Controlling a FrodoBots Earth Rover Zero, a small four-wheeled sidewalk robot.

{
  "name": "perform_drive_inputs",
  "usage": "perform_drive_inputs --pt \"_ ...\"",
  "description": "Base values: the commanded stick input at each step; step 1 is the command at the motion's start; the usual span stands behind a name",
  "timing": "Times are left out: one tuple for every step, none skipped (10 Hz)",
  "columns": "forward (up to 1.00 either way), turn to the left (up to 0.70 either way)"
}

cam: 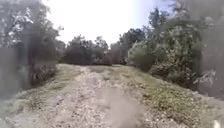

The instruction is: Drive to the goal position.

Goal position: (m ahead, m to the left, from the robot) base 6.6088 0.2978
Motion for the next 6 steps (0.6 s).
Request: perform_drive_inputs --pt "0.85 0.0" --pt "0.85 0.0" --pt "0.85 0.0" --pt "0.85 0.0" --pt "0.85 0.0" --pt "0.85 0.0"
